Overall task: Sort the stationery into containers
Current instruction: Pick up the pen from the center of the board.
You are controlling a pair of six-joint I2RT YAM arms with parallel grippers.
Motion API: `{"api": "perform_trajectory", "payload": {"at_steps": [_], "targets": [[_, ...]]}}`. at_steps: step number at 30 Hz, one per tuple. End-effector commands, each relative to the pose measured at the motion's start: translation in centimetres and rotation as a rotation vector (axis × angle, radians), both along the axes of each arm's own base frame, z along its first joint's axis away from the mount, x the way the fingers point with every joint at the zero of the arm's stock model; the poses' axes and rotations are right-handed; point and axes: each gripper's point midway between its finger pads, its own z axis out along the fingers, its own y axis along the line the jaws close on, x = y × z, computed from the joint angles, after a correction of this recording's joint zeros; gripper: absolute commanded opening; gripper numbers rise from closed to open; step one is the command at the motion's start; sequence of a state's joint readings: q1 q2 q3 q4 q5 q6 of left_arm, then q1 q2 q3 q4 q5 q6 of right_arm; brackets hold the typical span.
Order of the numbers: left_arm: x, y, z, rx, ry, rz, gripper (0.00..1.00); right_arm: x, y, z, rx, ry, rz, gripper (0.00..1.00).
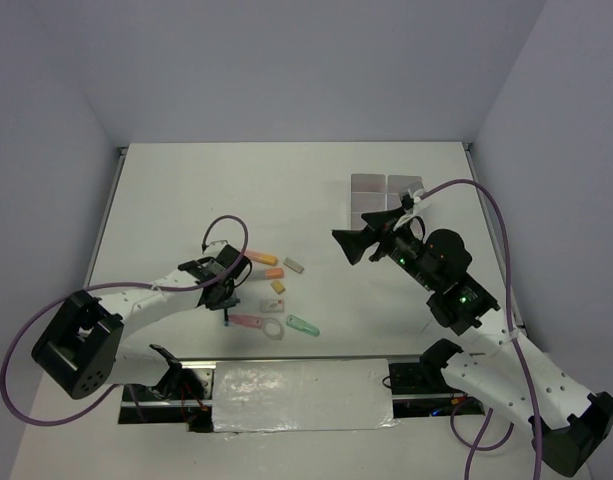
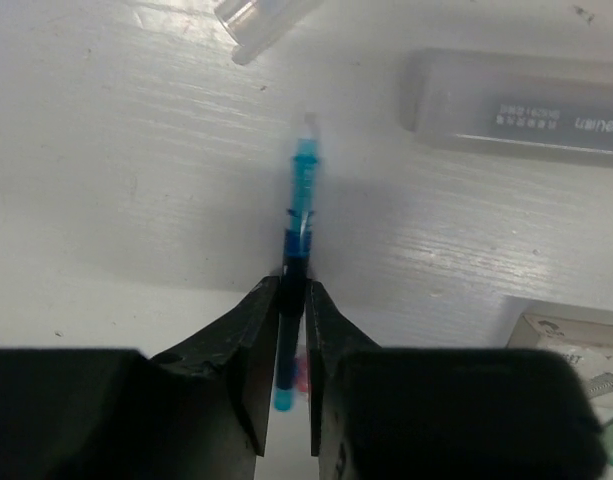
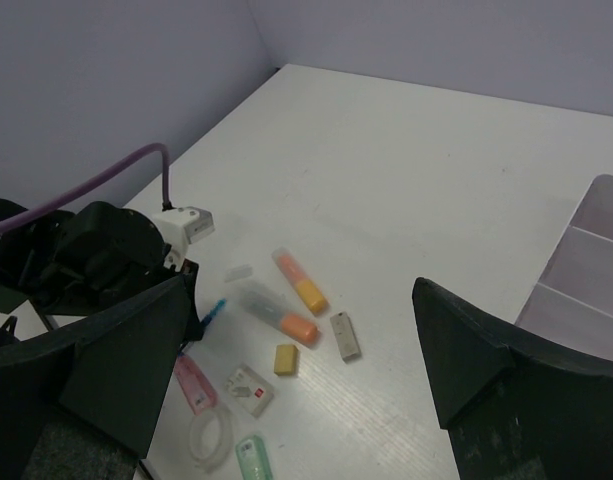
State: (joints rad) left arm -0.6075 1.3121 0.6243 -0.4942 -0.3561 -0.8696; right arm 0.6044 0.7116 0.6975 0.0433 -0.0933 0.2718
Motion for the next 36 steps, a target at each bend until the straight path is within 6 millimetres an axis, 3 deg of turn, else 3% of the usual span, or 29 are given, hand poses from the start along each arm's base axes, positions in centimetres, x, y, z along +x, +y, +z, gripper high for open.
{"api": "perform_trajectory", "payload": {"at_steps": [1, 9, 11, 14, 17, 20, 22, 26, 29, 33, 36], "targets": [[-1.7, 2.2, -1.4, 0.065, 0.061, 0.048, 0.28, -0.4, -0.1, 1.1, 0.025, -0.051, 0.001, 1.0], [-1.6, 2.5, -1.1, 0.037, 0.048, 0.063, 0.13, -0.3, 0.0, 1.0, 0.027, -0.047, 0.005, 1.0], [-1.6, 2.3, -1.0, 0.033, 0.051, 0.055, 0.01, -0.3, 0.0, 1.1, 0.029, -0.047, 0.005, 1.0], [-1.6, 2.4, -0.5, 0.029, 0.037, 0.066, 0.0, -0.2, 0.1, 1.0, 0.032, -0.047, 0.008, 1.0], [-1.2, 2.3, 1.4, -0.009, -0.025, 0.09, 0.0, 0.4, 0.6, 0.6, 0.038, -0.022, 0.006, 1.0], [-0.3, 1.9, 5.0, -0.09, -0.145, 0.125, 0.0, 1.7, 0.9, -0.2, 0.032, 0.049, -0.029, 1.0], [0.0, 2.4, 8.2, -0.117, -0.243, 0.155, 0.0, 2.2, 1.5, -0.3, 0.037, 0.083, -0.039, 1.0], [0.3, 3.7, 12.8, -0.128, -0.377, 0.178, 0.0, 3.8, 3.2, -1.8, 0.019, 0.159, -0.069, 1.0], [0.9, 4.5, 13.7, -0.067, -0.396, 0.163, 0.0, 4.2, 4.4, -2.0, -0.005, 0.171, -0.084, 1.0], [2.8, 3.3, 14.4, -0.057, -0.407, 0.077, 0.0, 3.8, 4.8, -1.1, 0.035, 0.15, -0.065, 1.0], [4.1, 1.6, 17.1, -0.124, -0.484, -0.017, 0.0, 3.5, 5.6, -1.1, 0.031, 0.14, -0.02, 1.0]]}}
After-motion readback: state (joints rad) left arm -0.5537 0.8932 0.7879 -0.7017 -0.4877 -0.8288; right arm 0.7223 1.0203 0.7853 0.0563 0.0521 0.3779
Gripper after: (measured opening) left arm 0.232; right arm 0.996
